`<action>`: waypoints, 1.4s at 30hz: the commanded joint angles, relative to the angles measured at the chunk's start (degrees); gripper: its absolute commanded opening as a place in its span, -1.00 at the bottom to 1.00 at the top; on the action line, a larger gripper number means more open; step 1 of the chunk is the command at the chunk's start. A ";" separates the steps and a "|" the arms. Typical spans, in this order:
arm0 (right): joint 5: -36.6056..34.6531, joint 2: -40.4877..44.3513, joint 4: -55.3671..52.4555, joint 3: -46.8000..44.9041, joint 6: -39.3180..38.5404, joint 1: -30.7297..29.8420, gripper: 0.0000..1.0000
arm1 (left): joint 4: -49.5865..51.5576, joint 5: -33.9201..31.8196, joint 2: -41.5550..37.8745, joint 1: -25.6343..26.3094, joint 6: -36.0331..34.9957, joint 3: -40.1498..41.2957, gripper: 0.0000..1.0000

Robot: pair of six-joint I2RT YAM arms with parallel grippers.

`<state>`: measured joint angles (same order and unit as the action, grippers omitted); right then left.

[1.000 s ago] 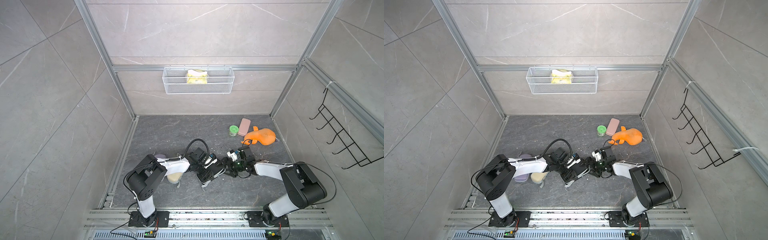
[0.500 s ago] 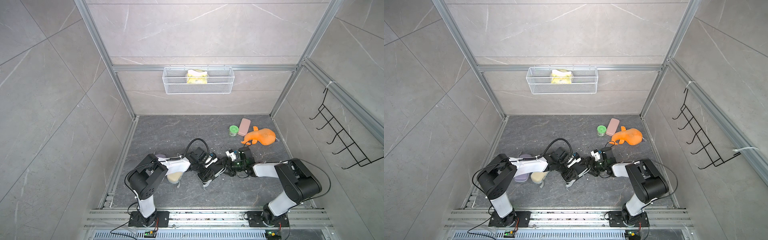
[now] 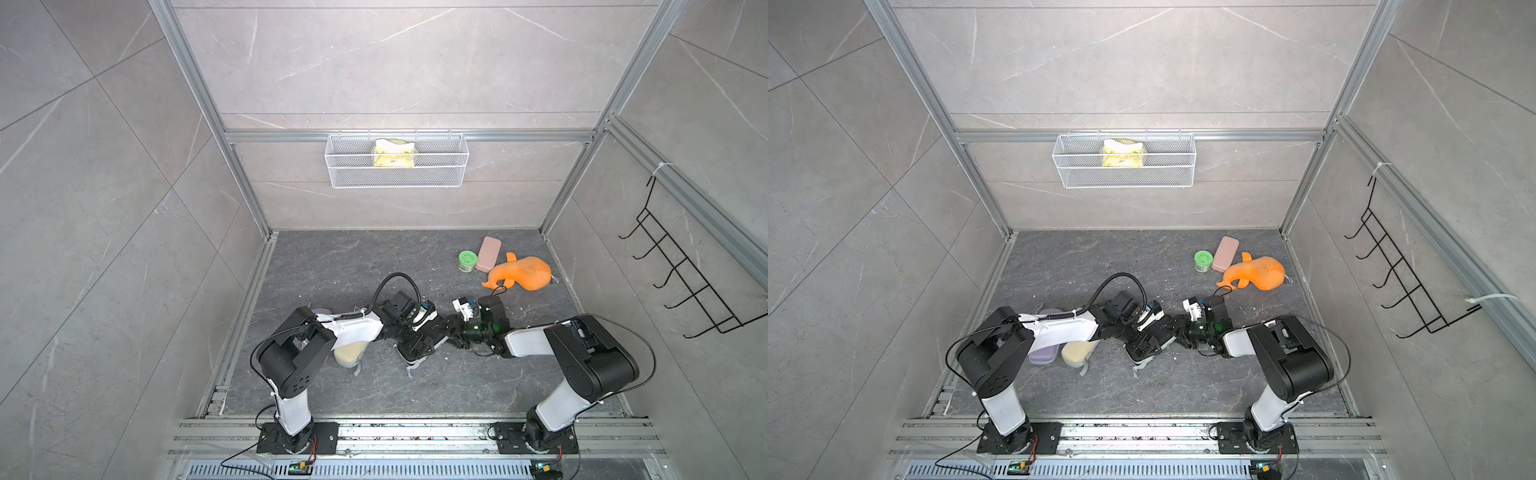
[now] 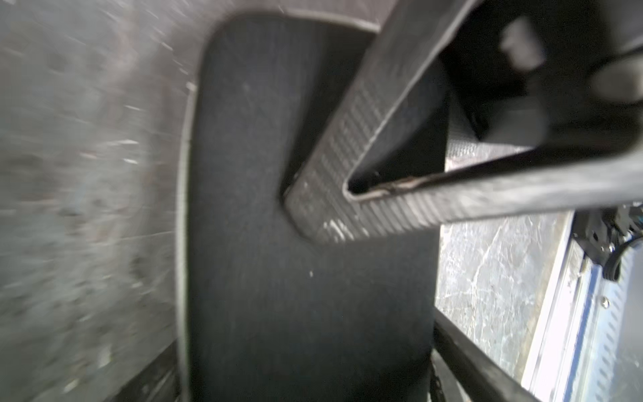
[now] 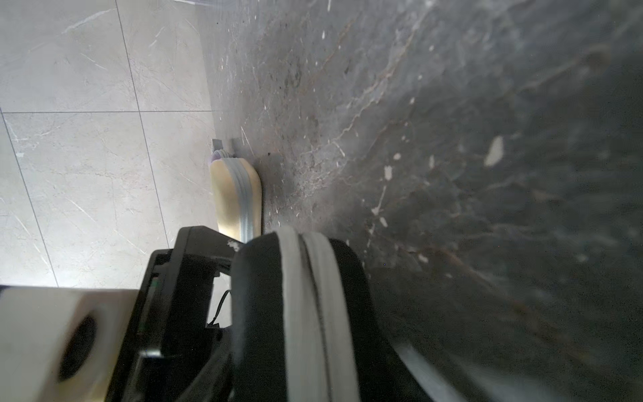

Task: Put umbrellas into zippered umbrella sleeves
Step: Pick up the umbrella sleeve at the center of the board.

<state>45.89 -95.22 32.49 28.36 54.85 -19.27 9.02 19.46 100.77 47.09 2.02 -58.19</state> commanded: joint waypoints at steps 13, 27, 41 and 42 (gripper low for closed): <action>-7.45 4.03 9.92 10.19 12.95 -0.25 -0.39 | -4.56 -19.24 -31.00 -10.53 29.17 8.46 0.86; -11.23 7.59 17.20 13.83 21.16 -3.06 -0.46 | -34.27 -15.19 -30.34 -10.62 63.28 21.78 0.99; -13.37 5.38 23.81 15.15 28.38 -6.99 -0.47 | -57.64 -12.98 -21.99 -10.26 73.42 23.45 0.66; -13.50 4.89 24.55 14.94 28.95 -7.06 -0.47 | -59.17 -12.82 -21.72 -10.26 73.56 23.72 0.61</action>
<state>32.21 -89.97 49.30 40.86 80.58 -25.50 -41.36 5.96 78.41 36.49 73.52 -34.85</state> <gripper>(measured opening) 0.385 0.816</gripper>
